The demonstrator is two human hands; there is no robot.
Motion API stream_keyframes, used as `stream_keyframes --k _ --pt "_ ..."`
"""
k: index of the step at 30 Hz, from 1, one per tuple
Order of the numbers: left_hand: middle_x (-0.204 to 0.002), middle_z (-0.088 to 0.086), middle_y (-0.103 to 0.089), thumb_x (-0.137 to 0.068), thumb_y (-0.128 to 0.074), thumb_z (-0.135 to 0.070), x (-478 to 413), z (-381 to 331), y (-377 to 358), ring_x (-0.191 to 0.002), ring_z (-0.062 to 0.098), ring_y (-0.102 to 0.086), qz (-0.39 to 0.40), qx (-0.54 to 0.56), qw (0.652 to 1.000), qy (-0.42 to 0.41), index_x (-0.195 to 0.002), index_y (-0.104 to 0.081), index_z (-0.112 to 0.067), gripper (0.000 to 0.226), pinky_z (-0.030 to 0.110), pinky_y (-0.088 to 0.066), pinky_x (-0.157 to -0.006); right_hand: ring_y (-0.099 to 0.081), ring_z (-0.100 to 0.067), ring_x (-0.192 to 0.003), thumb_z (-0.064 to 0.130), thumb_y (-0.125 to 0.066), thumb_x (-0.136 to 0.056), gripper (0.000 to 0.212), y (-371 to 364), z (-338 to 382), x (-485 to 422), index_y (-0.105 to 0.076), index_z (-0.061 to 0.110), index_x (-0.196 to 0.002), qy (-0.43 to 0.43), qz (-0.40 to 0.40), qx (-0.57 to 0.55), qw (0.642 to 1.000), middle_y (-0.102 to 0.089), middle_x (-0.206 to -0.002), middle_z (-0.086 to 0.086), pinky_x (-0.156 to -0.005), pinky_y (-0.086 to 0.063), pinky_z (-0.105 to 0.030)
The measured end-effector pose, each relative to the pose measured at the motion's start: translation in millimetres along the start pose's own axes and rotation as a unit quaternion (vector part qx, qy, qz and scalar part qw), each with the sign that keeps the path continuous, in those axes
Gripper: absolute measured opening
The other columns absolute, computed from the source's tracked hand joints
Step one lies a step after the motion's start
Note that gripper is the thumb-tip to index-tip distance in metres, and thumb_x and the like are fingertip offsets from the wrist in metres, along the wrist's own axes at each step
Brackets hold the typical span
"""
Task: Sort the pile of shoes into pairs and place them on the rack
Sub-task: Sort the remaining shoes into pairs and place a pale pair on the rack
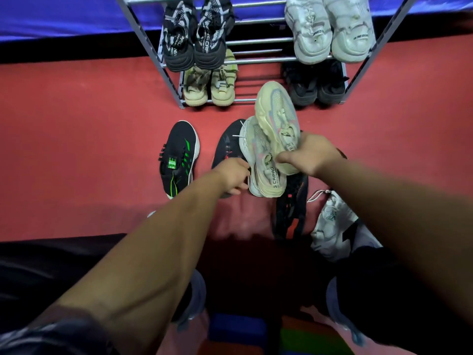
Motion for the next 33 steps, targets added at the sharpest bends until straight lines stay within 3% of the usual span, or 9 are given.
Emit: stream_keyframes --k 2,7,9,11,15,17,24,28,33 --pt "-0.127 0.002 -0.067 -0.109 -0.035 -0.029 0 -7 13 -0.098 0.028 -0.071 -0.013 0.111 0.994 0.008 -0.138 -0.055 -0.018 0.036 0.040 -0.058 -0.081 -0.070 -0.018 -0.084 0.081 -0.073 -0.064 0.070 -9 19 4 -0.070 0.024 -0.105 0.039 0.002 -0.019 0.999 -0.072 -0.090 0.006 -0.076 -0.057 -0.033" --pt "-0.108 0.008 -0.079 -0.093 -0.044 -0.046 -8 -6 40 -0.095 0.030 -0.074 -0.128 0.309 0.943 -0.002 -0.113 -0.075 -0.012 0.050 0.041 -0.060 -0.091 -0.074 -0.017 -0.078 0.075 -0.063 -0.086 0.054 -31 47 7 -0.075 0.022 -0.093 0.112 0.172 -0.018 0.979 -0.079 -0.078 -0.001 -0.076 -0.055 -0.032" --pt "-0.124 0.011 -0.073 -0.090 -0.042 -0.054 -16 5 45 -0.111 0.034 -0.068 -0.208 0.161 0.965 0.027 -0.126 -0.069 -0.008 0.064 0.040 -0.051 -0.103 -0.071 -0.026 -0.095 0.061 -0.058 -0.095 0.049 -40 43 4 -0.076 0.015 -0.093 0.126 0.129 0.066 0.982 -0.076 -0.089 -0.008 -0.084 -0.052 -0.033" --pt "-0.135 0.014 -0.063 -0.085 -0.047 -0.064 -20 21 45 -0.119 0.037 -0.062 -0.259 -0.001 0.964 0.050 -0.137 -0.058 -0.001 0.082 0.037 -0.047 -0.099 -0.060 -0.038 -0.116 0.056 -0.056 -0.095 0.048 -47 33 3 -0.072 0.016 -0.115 0.104 0.052 0.123 0.986 -0.063 -0.118 -0.014 -0.098 -0.048 -0.039" --pt "-0.153 0.014 -0.047 -0.045 -0.069 -0.093 -35 53 38 -0.132 0.034 -0.058 -0.225 -0.097 0.968 0.053 -0.155 -0.031 -0.004 0.147 0.047 -0.048 -0.111 -0.050 -0.045 -0.131 0.077 -0.064 -0.079 0.092 -59 15 8 -0.043 0.020 -0.149 0.017 0.086 0.171 0.981 -0.045 -0.144 -0.018 -0.108 -0.045 -0.051" --pt "-0.165 0.015 -0.029 -0.048 -0.079 -0.088 -35 55 35 -0.147 0.034 -0.044 -0.201 -0.136 0.967 0.070 -0.162 -0.013 -0.007 0.155 0.050 -0.040 -0.119 -0.051 -0.044 -0.132 0.077 -0.068 -0.077 0.104 -69 9 9 -0.031 0.021 -0.157 0.017 0.107 0.157 0.982 -0.044 -0.149 -0.018 -0.107 -0.046 -0.051" --pt "-0.169 0.018 -0.016 -0.082 -0.086 -0.043 -30 45 27 -0.152 0.033 -0.033 -0.218 -0.170 0.959 0.060 -0.163 0.013 0.000 0.135 0.039 -0.034 -0.119 -0.054 -0.042 -0.132 0.063 -0.073 -0.087 0.121 -84 15 6 0.003 0.015 -0.167 0.002 0.108 0.138 0.984 -0.027 -0.159 -0.021 -0.106 -0.049 -0.050" --pt "-0.144 0.016 -0.049 -0.072 -0.087 -0.041 -24 39 30 -0.128 0.032 -0.057 -0.250 -0.151 0.955 0.056 -0.148 -0.030 0.002 0.104 0.033 -0.047 -0.098 -0.060 -0.040 -0.126 0.053 -0.069 -0.091 0.117 -78 25 3 0.010 0.013 -0.167 -0.015 0.110 0.144 0.983 -0.029 -0.157 -0.023 -0.100 -0.054 -0.046" --pt "-0.110 0.010 -0.067 -0.079 -0.078 -0.047 9 9 50 -0.095 0.029 -0.063 -0.200 -0.206 0.957 0.046 -0.115 -0.067 -0.006 0.057 0.031 -0.048 -0.077 -0.065 -0.033 -0.108 0.061 -0.066 -0.085 0.085 -43 58 9 -0.040 0.007 -0.145 0.002 0.050 0.175 0.983 -0.064 -0.117 -0.010 -0.077 -0.050 -0.037"
Point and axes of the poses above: each hand's wrist, its own x-axis away from the middle knuckle, its own y-axis out of the back of the hand, z = x × y, the point moved 1 cm from there along -x, towards the middle knuckle
